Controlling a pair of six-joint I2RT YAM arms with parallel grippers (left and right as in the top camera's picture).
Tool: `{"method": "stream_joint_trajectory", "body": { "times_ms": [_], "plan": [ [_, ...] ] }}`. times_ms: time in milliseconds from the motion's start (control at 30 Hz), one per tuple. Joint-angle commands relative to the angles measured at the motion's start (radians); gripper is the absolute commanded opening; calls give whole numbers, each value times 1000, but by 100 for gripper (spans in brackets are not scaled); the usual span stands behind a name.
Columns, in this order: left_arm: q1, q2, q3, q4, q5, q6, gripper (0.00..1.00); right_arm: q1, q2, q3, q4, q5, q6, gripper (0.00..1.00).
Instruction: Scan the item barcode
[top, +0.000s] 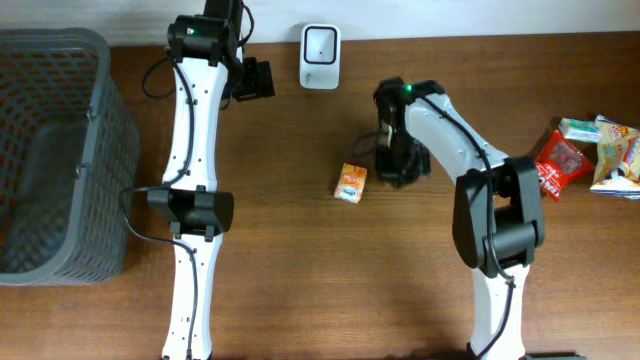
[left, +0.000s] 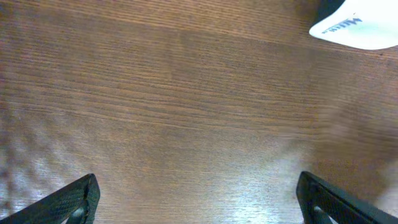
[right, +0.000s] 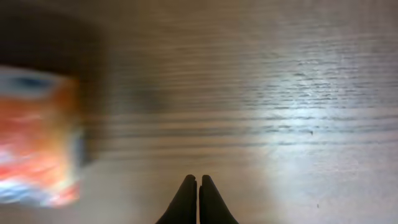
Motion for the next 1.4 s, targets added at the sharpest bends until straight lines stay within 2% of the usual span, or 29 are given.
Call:
{"method": "stream_joint_trajectory", "body": {
  "times_ms": [0,33,67,100,133,300,367,500,533,567,633,700,733,800,900,933,1100,1233,1367],
  "plan": [
    [-3,-3,4,-1,-7,5,99,61,-17,176,-14,-58,-20,8],
    [-3,-3,4,-1,-7,5,99,90,-17,212,-13,-57,-20,20],
    [-3,-3,4,-1,-7,5,99,120,-17,221,-2,-45,-20,44],
    [-3,-3,4,-1,-7,5,99,146,-15,220,0,-14,-19,56],
    [-3,-3,4,-1,-7,5,99,177,-8,211,4,40,-5,57],
    [-3,-3,4,-1,-7,5,99,304,27,101,88,304,235,49],
    [-3,-3,4,-1,-7,5,99,328,27,17,186,308,266,44],
    [-3,-3,4,-1,-7,5,99,334,30,-88,301,328,303,41],
    [-3,-3,4,-1,-7,5,99,334,31,-95,303,343,303,32],
    [-3,-3,4,-1,-7,5,99,334,30,-93,302,344,302,17],
    [-3,-3,4,-1,-7,5,99,331,23,-65,275,340,302,4],
    [-3,-3,4,-1,-7,5,99,312,2,-21,233,297,292,4],
    [-3,-3,4,0,-7,5,99,288,-13,19,224,203,212,4],
    [-3,-3,4,0,-7,5,99,222,-24,88,224,-82,2,4],
    [-3,-3,4,-1,-7,5,99,112,-23,100,226,-470,-183,4],
    [-3,-3,4,0,-7,5,99,48,-16,96,224,-652,-271,4],
    [-3,-3,4,-1,-7,5,99,-86,-9,31,254,-874,-345,4],
    [-3,-3,4,-1,-7,5,99,-152,-8,-164,383,-996,-348,4],
    [-3,-3,4,-1,-7,5,99,-259,-8,-359,525,-1020,-244,21]
  ]
}}
